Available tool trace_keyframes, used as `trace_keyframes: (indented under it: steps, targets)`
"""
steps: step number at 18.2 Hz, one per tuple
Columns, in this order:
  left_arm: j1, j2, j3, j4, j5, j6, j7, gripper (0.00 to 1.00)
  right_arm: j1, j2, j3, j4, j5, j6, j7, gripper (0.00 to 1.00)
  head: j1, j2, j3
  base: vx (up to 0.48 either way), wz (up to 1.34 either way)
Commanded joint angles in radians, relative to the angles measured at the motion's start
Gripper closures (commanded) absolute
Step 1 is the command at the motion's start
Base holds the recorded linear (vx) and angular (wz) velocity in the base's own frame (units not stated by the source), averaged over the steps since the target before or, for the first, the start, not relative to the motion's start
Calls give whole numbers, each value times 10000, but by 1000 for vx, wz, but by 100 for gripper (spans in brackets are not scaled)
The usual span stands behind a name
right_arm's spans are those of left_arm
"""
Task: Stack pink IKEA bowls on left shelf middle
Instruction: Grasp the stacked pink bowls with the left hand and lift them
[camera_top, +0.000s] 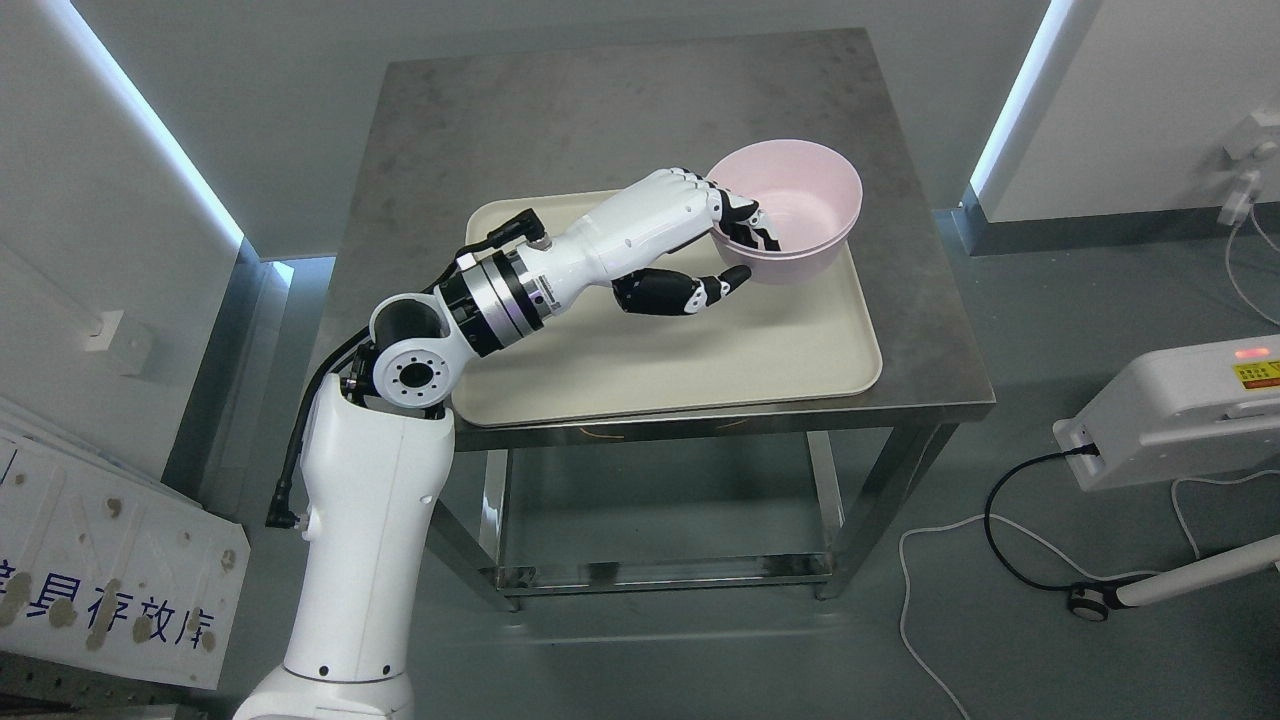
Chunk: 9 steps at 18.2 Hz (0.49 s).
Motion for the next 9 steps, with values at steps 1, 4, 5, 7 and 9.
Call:
trace_keyframes:
  steps: [1,4,5,7,9]
  targets:
    - [63,176,1748,-451,1513,-617,-652,98,-1,-175,-46,-175,-15,8,-4,0,0,0,0,-3,-11]
    - [47,176,1933,-451,2234,-710,-1206,98,-1,-175,-46,-175,-15,8,-4,0,0,0,0,-2,3]
    - [47,176,1933,-451,2433,-710,-1283,98,-1,-175,-46,-175,-15,8,-4,0,0,0,0,0,0]
    - [139,261,1933,-451,2801,-710,-1299,98,-1,-175,-46,-175,-15,8,-4,0,0,0,0,-2,-8]
    - [354,293,1933,-451,3124,-726,-1330,98,-1,-175,-46,-175,-15,8,-4,0,0,0,0,-2,-8]
